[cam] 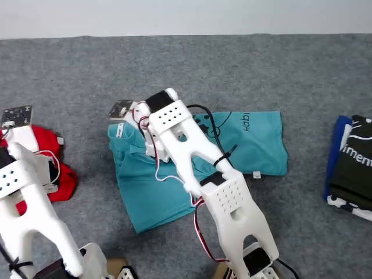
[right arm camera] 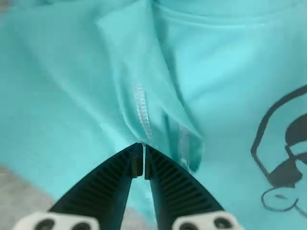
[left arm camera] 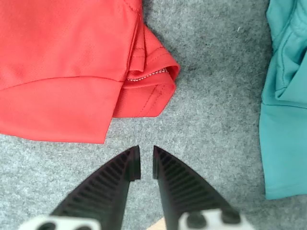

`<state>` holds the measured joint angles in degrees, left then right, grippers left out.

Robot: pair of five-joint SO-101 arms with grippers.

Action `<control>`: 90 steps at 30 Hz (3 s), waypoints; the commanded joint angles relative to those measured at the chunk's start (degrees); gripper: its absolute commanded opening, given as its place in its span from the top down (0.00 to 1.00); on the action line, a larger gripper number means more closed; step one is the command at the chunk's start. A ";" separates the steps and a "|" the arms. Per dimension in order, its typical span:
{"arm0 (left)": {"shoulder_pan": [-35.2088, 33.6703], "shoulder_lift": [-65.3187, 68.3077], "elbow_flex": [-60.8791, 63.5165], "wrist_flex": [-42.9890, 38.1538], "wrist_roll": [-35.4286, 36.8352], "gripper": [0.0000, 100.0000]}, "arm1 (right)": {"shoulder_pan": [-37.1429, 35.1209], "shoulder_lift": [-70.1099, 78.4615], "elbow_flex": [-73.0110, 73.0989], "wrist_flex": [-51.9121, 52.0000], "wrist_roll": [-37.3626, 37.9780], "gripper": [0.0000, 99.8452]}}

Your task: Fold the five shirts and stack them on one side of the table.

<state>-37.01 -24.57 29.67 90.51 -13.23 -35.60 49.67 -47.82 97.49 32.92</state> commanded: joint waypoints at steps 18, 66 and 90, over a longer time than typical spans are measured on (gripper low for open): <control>-0.35 -2.02 -0.13 -0.26 -0.62 0.95 | 4.79 -0.57 -13.80 5.67 2.29 0.99; -12.84 -2.02 -0.13 -2.73 -0.70 0.95 | -25.63 -36.88 67.78 -27.91 1.58 0.84; -12.75 -2.02 -0.22 -3.08 -3.08 0.95 | -13.32 -33.27 38.15 -14.99 1.58 0.99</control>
<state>-49.32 -24.57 29.67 88.22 -15.52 -51.69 16.44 -2.73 82.20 34.77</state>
